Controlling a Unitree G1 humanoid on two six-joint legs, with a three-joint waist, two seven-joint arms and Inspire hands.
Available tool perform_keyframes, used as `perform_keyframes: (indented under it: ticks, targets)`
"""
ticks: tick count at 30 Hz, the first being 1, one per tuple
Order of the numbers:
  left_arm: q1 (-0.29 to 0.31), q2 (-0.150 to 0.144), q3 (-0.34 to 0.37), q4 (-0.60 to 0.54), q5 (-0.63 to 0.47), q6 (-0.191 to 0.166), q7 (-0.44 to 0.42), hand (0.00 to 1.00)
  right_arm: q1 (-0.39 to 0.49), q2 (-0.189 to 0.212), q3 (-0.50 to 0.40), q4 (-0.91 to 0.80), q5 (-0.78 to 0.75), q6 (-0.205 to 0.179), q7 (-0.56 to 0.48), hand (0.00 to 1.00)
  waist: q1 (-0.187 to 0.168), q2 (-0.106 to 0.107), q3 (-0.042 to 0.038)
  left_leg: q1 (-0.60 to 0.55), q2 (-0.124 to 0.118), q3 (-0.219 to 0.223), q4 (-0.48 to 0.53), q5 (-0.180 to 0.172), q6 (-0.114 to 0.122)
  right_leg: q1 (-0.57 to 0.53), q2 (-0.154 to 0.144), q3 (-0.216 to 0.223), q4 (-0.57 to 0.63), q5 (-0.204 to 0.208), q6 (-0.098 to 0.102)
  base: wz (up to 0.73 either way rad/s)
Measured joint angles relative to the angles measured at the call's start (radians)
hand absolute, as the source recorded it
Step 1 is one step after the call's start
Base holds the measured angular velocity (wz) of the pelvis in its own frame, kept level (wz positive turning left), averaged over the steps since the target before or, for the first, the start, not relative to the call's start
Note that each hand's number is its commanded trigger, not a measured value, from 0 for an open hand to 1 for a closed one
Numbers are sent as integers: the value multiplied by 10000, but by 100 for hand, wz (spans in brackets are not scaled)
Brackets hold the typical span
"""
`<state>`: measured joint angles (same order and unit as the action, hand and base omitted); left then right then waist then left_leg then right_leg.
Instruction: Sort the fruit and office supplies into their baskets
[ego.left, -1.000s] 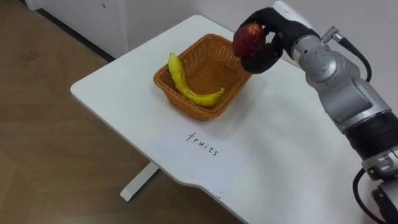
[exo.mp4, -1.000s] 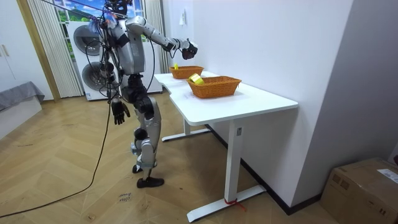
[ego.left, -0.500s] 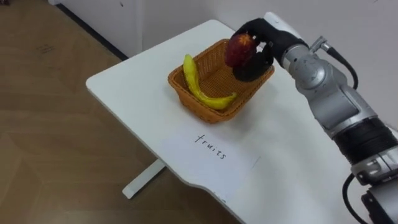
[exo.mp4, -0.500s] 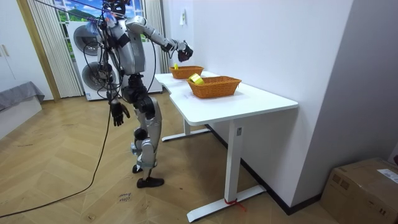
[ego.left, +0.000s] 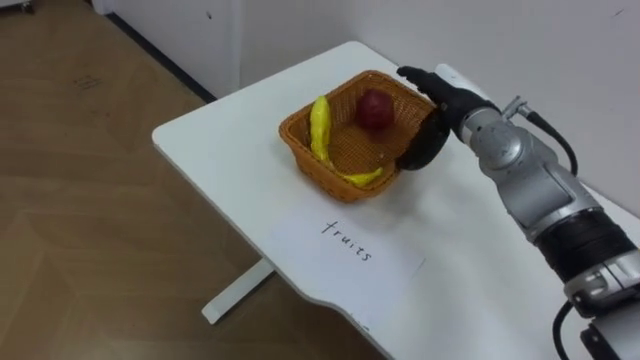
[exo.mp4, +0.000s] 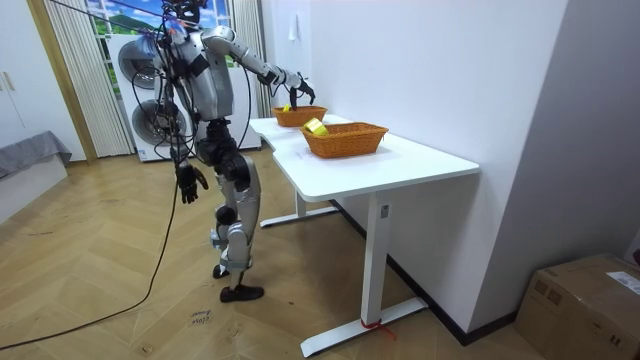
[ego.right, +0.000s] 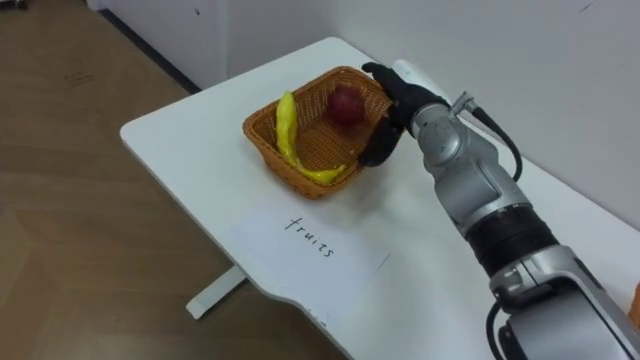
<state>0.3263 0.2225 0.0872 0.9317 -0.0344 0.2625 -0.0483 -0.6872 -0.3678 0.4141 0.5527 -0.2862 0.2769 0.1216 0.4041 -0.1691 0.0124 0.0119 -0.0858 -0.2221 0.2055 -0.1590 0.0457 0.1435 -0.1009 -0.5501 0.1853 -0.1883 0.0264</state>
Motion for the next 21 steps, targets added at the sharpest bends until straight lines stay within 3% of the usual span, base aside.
perform_keyframes:
  ticks: [7, 10, 11, 15, 21]
  targets:
    - [4, 0, -2, -5, 11, -5, -117, 0, -1, -1, -22, 19, 0, -20, -3, 0, 5, 52, 29, 4, -4, -5, 2, -2, 4, 19, 1, 3, -1, 0, 0, 0]
    - [14, -1, -9, -6, 12, -7, -139, 0, 0, -2, -47, 19, 37, -46, -3, 0, -38, 147, 42, 29, -5, -7, 5, -2, 4, 44, 1, 15, -1, 0, 1, 0]
    - [14, -1, -12, -6, 13, -16, -207, 0, 0, -2, -47, 17, 36, -63, -3, 0, -61, 229, 83, 96, -6, -6, 4, -5, 8, 105, -2, 12, -1, 0, 1, 0]
    - [44, -1, -11, -10, 63, -35, -397, 0, 13, -2, -46, 19, 6, -170, 24, 0, -124, 459, 35, 129, -31, -6, 2, -13, 22, 140, -25, 22, 1, -19, 32, 0]
    - [155, 0, -14, -320, 64, -64, -504, 0, 14, -3, -44, 19, 6, -172, 23, 0, -155, 457, -15, 163, -35, 6, 3, -4, 31, 162, -27, 24, 4, -23, 39, 0]
